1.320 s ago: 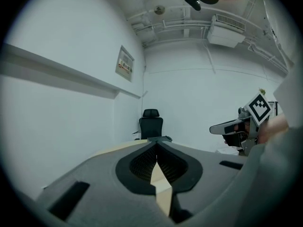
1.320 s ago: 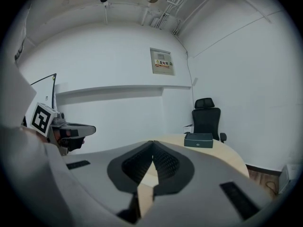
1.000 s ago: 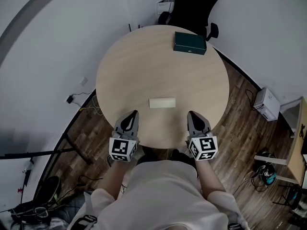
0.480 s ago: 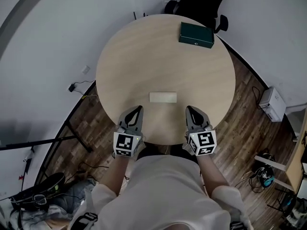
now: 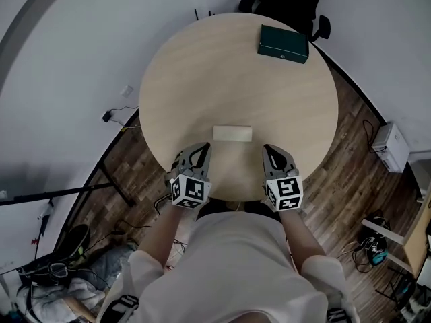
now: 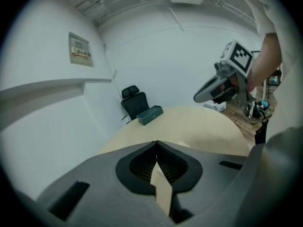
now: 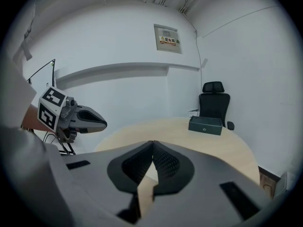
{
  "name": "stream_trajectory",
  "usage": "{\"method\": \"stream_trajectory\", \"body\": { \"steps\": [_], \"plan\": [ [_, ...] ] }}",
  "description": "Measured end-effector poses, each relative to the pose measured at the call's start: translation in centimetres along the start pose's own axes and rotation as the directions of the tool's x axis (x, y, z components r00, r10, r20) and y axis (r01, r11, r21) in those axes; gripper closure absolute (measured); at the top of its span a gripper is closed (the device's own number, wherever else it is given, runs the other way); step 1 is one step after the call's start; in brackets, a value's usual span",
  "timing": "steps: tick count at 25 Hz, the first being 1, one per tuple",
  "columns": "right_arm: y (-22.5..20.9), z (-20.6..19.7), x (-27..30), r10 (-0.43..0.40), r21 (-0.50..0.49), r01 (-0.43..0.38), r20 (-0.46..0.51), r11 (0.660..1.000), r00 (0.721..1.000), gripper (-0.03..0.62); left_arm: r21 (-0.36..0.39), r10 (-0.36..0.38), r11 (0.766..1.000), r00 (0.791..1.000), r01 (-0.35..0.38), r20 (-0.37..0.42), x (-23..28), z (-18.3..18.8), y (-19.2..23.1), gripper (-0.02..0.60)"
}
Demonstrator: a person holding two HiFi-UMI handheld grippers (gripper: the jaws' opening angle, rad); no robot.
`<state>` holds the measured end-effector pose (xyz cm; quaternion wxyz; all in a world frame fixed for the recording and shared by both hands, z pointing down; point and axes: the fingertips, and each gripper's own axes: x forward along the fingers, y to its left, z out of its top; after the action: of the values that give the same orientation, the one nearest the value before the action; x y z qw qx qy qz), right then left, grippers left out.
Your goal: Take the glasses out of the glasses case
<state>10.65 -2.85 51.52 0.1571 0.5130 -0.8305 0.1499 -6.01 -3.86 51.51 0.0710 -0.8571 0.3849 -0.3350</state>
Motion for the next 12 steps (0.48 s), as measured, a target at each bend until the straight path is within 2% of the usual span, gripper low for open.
{"method": "stream_trajectory", "body": {
  "steps": [3,5,7,10,12],
  "plan": [
    [0.0,-0.1,0.6,0.002,-0.015,-0.002,-0.008,1.000,1.000,0.582,0.142,-0.037,0.989,0.998,0.045,-0.059,1.2,-1.0,-1.1,0.574],
    [-0.1,-0.2,0.8,0.000,-0.014,0.000,-0.012,1.000,1.000,0.583,0.249,-0.055,0.966,0.994,0.077,-0.095,2.0,-1.6,-2.0,0.574],
    [-0.1,-0.5,1.0,-0.003,-0.008,0.003,-0.020,1.000,1.000,0.583,0.365,-0.075,0.924,0.989,0.116,-0.126,2.9,-2.2,-2.9,0.574],
    [0.2,-0.9,1.3,-0.002,0.002,0.002,-0.034,1.000,0.999,0.583,0.520,-0.107,0.833,0.977,0.189,-0.184,4.4,-3.6,-4.3,0.574],
    [0.5,-1.2,1.4,0.000,0.005,0.000,-0.042,1.000,0.999,0.583,0.580,-0.113,0.779,0.964,0.237,-0.242,5.6,-5.1,-5.1,0.574]
  ]
}}
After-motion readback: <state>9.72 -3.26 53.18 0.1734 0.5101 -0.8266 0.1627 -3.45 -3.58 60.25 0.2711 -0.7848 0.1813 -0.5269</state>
